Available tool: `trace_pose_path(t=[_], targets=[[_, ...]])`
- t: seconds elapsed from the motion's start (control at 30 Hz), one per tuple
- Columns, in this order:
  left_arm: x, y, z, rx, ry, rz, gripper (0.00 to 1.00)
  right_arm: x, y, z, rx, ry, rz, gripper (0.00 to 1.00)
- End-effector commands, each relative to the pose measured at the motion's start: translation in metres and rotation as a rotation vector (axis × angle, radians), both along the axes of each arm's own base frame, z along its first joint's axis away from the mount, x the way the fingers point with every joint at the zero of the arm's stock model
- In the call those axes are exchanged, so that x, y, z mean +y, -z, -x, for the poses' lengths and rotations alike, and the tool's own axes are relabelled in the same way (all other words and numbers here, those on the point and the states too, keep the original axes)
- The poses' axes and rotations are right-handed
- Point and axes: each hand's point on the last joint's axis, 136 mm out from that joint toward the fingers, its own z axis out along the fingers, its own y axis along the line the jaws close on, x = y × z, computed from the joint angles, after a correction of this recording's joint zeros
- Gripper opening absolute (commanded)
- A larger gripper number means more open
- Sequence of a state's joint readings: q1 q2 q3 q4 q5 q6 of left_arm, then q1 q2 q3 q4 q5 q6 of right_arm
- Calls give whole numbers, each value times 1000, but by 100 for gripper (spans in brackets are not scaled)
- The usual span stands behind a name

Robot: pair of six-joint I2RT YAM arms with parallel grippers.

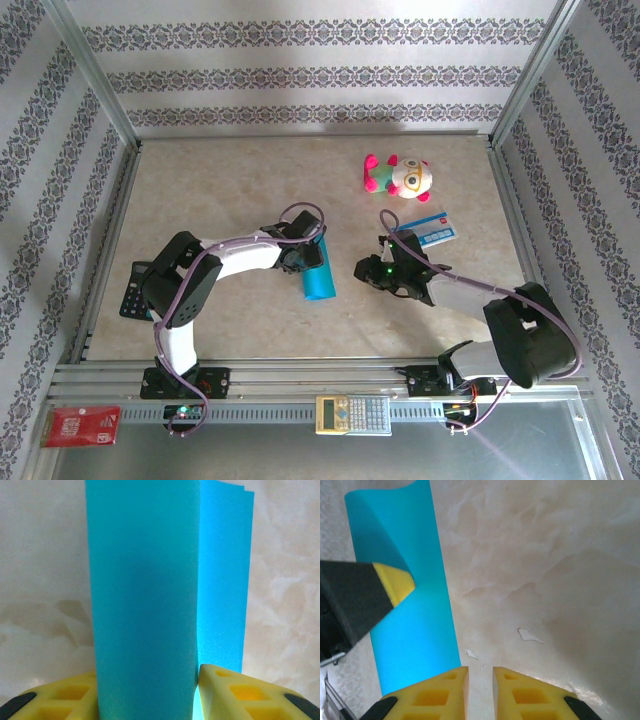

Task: Fold a paper plane with a square sheet of paper (pick it up from the middle)
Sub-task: First fold in half a square sheet of paper at the center of the table.

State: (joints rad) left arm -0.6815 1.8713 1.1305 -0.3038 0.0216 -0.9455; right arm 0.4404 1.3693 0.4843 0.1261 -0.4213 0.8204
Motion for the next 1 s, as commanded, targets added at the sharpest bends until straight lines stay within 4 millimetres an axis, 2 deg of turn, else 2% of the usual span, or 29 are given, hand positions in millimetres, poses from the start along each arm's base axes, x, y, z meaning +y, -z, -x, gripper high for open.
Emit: trace_pose_path(t=[0.0, 0.37, 0.53, 0.6, 0.67, 0.77, 0.87, 0.97], targets=[[66, 18, -18, -25, -169, -227, 48, 7, -4, 0, -6, -54, -23, 20], [72, 25, -15, 9, -121, -320, 47, 4, 1, 6, 4, -60, -21, 20], [68, 17, -17, -1, -93, -312, 41, 0, 1, 8, 5, -52, -16, 20], [53, 11, -22, -28, -27, -242, 36, -1, -1, 8, 4, -52, -14, 20], [27, 5, -24, -41, 104, -140, 31, -4, -2, 10, 7, -50, -6, 20], [-12, -5, -12, -13, 342, 8, 30, -10, -3, 13, 5, -47, 14, 20], [-31, -17, 10, 25, 546, 97, 30, -18, -4, 15, 0, -41, 53, 20], [-34, -28, 29, 50, 675, 144, 31, -24, -5, 16, -6, -30, 80, 20]])
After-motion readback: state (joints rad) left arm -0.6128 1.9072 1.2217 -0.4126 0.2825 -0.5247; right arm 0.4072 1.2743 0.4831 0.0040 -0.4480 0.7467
